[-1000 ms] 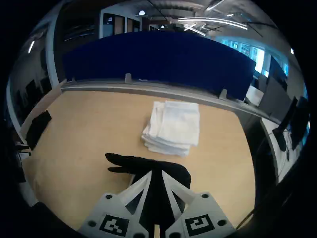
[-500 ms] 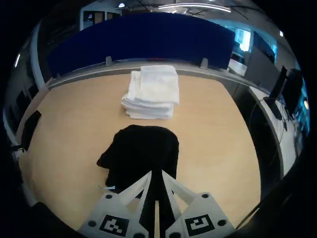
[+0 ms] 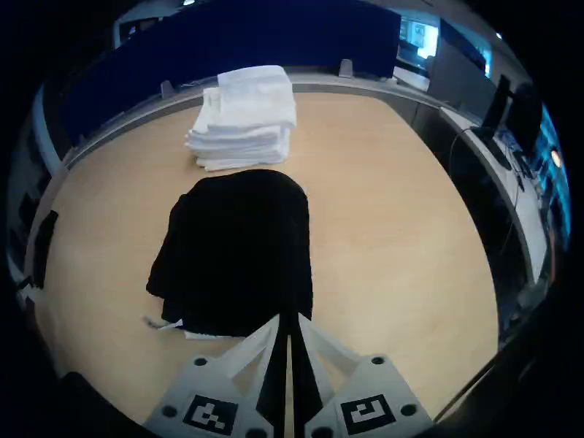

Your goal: Fold towel

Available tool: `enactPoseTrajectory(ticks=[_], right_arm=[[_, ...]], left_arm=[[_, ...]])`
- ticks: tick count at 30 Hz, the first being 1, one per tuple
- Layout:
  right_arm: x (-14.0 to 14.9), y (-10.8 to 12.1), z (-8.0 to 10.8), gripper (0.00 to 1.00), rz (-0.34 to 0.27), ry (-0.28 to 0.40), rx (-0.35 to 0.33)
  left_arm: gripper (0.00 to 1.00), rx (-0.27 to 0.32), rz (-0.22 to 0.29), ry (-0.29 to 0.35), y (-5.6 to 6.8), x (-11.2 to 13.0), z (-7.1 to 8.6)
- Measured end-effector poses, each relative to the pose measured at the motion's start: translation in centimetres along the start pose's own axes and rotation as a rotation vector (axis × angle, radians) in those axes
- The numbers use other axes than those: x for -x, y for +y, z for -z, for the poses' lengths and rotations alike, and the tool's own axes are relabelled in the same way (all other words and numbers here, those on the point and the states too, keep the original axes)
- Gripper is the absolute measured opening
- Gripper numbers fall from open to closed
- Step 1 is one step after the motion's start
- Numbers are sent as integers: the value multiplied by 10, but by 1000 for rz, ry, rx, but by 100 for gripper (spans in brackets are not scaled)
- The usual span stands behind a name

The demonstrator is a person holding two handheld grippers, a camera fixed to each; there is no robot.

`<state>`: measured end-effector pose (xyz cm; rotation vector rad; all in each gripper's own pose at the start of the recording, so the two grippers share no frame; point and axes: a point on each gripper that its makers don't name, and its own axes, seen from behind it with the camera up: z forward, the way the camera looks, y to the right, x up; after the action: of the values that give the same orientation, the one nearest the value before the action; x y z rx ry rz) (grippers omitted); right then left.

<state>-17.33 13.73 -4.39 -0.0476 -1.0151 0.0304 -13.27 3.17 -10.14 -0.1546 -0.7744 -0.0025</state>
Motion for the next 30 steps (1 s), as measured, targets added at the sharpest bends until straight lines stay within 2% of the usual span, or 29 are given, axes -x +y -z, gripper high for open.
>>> enactPoseTrajectory(ticks=[4, 7, 8, 12, 17, 22, 24, 30], right_arm=[[4, 6, -5, 3, 0, -19, 19], [5, 7, -7, 9, 13, -24, 33], [5, 7, -6, 13, 19, -24, 38], [5, 8, -3, 52, 34, -14, 62], [2, 4, 10, 79, 38, 29, 65], [-3, 4, 22, 83, 44, 66, 77], [-7, 0, 25, 89, 49, 82, 71], [-32, -31, 26, 92, 56, 157, 1]], left_arm=[[94, 0, -2, -1, 1, 1, -1], [93, 1, -6, -1, 2, 1, -2], [93, 1, -6, -1, 2, 1, -2], [93, 2, -5, -1, 3, 1, -2], [93, 0, -3, 0, 1, 0, -3], [94, -1, -3, 3, -1, -3, -4], [93, 1, -2, 5, -1, -4, -3], [93, 4, -9, 7, 1, -6, -3]])
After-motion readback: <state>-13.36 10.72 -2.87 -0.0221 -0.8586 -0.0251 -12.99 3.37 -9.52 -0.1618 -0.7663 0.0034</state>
